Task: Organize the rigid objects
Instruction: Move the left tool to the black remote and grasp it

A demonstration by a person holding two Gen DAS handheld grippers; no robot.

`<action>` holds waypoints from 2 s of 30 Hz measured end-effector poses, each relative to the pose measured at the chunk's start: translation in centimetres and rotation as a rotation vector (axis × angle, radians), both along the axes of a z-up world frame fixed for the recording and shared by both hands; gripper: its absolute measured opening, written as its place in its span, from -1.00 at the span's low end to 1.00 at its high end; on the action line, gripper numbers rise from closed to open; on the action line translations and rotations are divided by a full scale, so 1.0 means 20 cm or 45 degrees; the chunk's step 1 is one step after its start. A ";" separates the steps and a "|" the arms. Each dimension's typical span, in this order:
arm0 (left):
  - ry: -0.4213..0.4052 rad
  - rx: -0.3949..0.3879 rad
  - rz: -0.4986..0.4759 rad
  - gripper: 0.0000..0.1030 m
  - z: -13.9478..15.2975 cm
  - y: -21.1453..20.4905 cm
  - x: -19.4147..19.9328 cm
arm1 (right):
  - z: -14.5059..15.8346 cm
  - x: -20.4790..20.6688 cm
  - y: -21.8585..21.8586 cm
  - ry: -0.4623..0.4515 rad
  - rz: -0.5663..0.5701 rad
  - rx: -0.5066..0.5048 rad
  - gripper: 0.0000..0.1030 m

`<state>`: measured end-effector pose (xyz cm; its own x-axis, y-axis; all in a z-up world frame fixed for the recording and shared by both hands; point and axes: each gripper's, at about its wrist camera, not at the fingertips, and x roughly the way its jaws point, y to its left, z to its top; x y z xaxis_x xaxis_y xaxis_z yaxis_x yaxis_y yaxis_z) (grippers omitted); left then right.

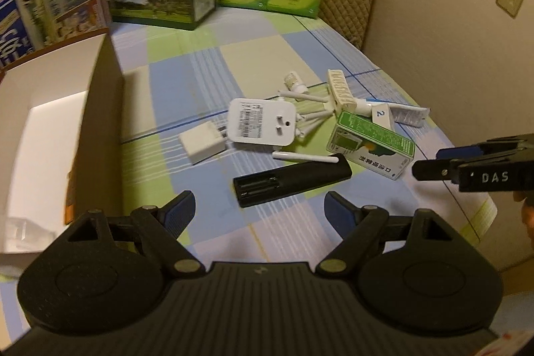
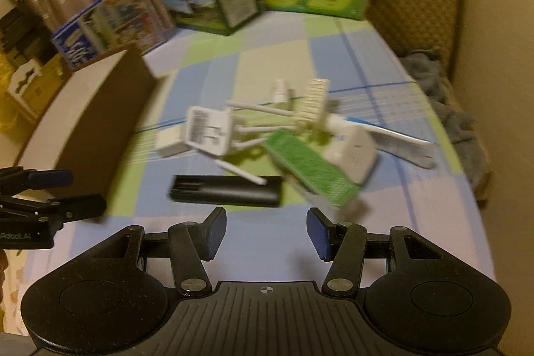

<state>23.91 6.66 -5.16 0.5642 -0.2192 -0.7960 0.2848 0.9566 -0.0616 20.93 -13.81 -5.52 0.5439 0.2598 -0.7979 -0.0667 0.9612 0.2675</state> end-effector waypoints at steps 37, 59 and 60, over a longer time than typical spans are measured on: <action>0.196 0.138 -0.523 -0.23 -0.55 -0.23 0.31 | -0.25 -0.02 -0.44 0.193 -0.338 -0.005 -0.02; 0.188 0.127 -0.308 -0.23 -0.54 -0.37 0.40 | -0.26 -0.06 -0.42 0.207 -0.312 -0.007 -0.02; 0.178 0.142 -0.316 -0.30 -0.54 -0.37 0.39 | -0.26 -0.06 -0.43 0.208 -0.316 -0.006 -0.02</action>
